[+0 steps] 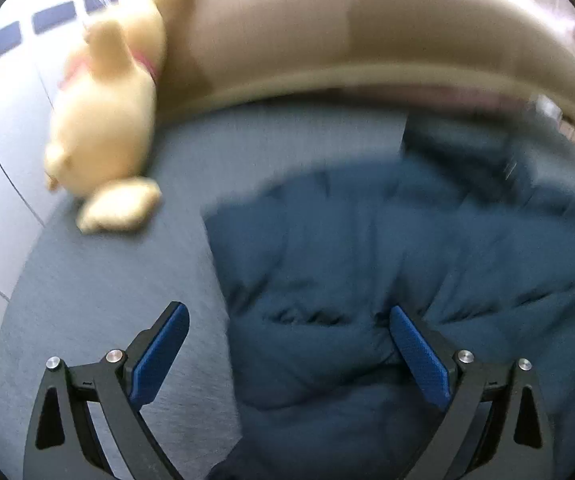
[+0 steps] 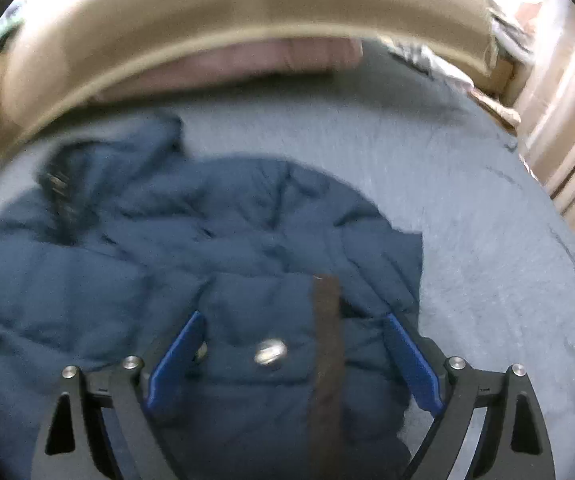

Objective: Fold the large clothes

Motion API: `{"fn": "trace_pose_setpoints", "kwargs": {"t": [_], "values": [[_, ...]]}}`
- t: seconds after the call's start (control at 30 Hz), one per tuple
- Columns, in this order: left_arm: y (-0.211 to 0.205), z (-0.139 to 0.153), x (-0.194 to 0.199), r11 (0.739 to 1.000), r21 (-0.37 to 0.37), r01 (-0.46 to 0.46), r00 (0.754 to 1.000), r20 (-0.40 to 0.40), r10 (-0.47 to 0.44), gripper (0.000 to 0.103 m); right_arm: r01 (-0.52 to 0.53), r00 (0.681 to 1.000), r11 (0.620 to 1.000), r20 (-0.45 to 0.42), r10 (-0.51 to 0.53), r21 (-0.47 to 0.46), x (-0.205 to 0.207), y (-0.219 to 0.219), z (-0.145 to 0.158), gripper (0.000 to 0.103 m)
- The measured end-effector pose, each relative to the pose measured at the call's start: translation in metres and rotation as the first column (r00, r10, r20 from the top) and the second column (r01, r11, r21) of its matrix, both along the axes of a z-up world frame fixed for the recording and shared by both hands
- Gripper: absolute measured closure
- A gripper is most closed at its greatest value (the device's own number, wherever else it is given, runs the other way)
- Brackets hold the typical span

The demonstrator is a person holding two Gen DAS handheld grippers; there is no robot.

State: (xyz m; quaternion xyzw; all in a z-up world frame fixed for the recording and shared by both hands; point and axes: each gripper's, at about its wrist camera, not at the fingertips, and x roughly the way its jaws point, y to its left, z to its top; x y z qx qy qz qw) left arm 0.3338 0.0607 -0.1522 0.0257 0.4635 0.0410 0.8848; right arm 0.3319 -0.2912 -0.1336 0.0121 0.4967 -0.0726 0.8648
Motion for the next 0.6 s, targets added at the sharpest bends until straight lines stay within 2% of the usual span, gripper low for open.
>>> {"fn": "trace_pose_setpoints", "kwargs": {"t": [0.1,0.2,0.3,0.37,0.43,0.53,0.6], "values": [[0.011,-0.014,0.005,0.996,-0.087,-0.034,0.999,-0.005,0.033,0.000,0.014,1.000,0.999,-0.011,-0.014,0.042,0.003,-0.007,-0.009,0.009],[0.010,-0.015,0.002,0.996,-0.080,-0.027,1.000,0.006,0.028,0.000,0.003,1.000,0.999,-0.018,-0.002,0.041,0.004,-0.009,-0.010,0.008],[0.009,0.001,-0.018,0.999,-0.054,-0.010,0.999,0.052,0.012,0.000,-0.013,1.000,0.997,0.029,0.011,0.074,-0.012,-0.016,0.005,0.008],[0.016,0.017,-0.041,0.999,-0.043,0.014,0.994,0.112,-0.009,0.000,-0.021,0.997,0.995,0.072,0.013,0.101,-0.031,-0.026,0.017,0.008],[0.030,0.030,-0.060,0.998,-0.060,0.025,0.987,0.162,-0.015,0.000,-0.019,0.992,0.990,0.130,0.000,0.143,-0.067,-0.047,0.035,0.008],[0.050,0.044,-0.101,0.996,-0.085,0.017,0.979,0.205,0.001,0.000,-0.008,0.983,0.984,0.182,-0.025,0.177,-0.122,-0.079,0.051,0.008],[0.058,0.047,-0.122,0.995,-0.097,-0.003,0.978,0.207,0.023,0.000,0.004,0.980,0.983,0.195,-0.040,0.183,-0.154,-0.095,0.057,0.008]]}}
